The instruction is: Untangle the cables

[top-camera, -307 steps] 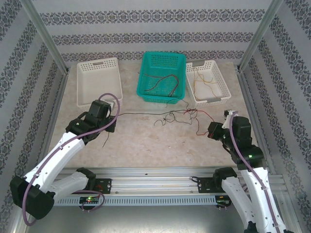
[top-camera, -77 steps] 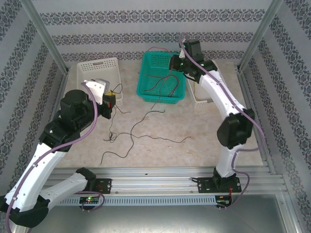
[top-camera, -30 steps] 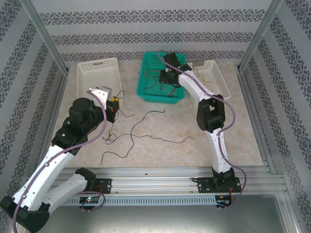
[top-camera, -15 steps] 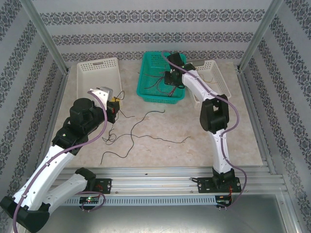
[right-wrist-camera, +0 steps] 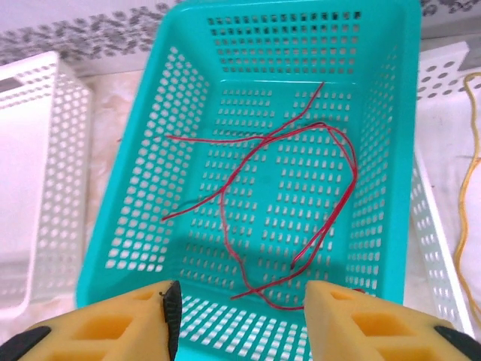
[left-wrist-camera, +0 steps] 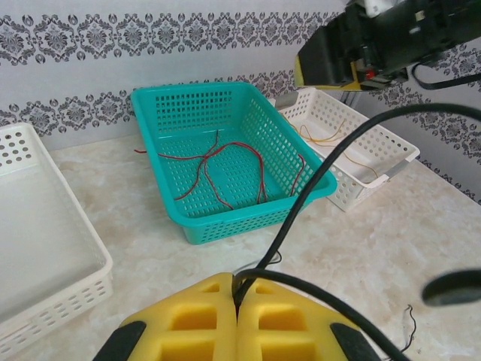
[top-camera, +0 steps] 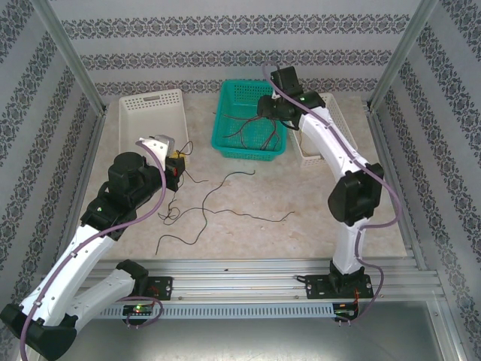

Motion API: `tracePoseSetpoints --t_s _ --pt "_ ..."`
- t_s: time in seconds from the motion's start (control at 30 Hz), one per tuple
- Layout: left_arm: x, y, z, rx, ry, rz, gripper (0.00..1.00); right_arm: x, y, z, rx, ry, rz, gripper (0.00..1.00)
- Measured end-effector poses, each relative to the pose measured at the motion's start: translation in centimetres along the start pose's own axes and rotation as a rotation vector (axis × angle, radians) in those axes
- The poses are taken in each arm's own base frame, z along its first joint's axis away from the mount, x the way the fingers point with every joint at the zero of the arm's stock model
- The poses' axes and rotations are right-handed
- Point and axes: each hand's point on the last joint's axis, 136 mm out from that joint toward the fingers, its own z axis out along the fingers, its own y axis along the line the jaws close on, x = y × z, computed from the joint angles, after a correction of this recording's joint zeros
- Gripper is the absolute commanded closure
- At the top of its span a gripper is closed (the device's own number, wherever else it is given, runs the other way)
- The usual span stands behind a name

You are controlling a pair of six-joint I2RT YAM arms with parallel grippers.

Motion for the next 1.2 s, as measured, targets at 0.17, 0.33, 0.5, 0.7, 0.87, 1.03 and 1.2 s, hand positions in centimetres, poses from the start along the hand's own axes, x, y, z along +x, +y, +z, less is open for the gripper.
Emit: tracePoseSetpoints --t_s 0.17,0.33,0.5,0.7,0.87,1.03,1.2 --pt "0.0 0.0 0.0 0.0 0.0 -0.001 1.0 4.9 3.4 -3.3 -0.179 0.045 -0.081 0.44" --pt "-0.4 0.0 -0.2 0.001 -0.013 -0.027 1.0 14.2 8.9 -6.3 -0.44 0.103 -0.217 0.39" --pt "-3.0 -0.7 -1.1 0.033 -0.075 -0.104 1.0 22.6 11.7 -5.9 -0.597 0.175 -0.309 0.37" --pt "-7.7 -1.7 -2.9 0.09 -0.194 -0.256 1.0 26.9 14.3 -4.6 -0.721 0.135 -0.347 0.34" --pt "-12.1 -2.4 -4.9 0.137 -0.29 -0.361 1.0 28.3 17.4 -4.9 -0.829 0.043 -0.406 0.31" --pt "-14.3 -2.8 -6.0 0.166 -0.332 -0.435 1.0 29.5 19.4 -4.8 -0.864 -0.056 -0.489 0.26" --pt "-14.2 -2.7 -5.4 0.169 -0.315 -0.485 1.0 30.3 19.5 -2.9 -0.787 -0.13 -0.558 0.26"
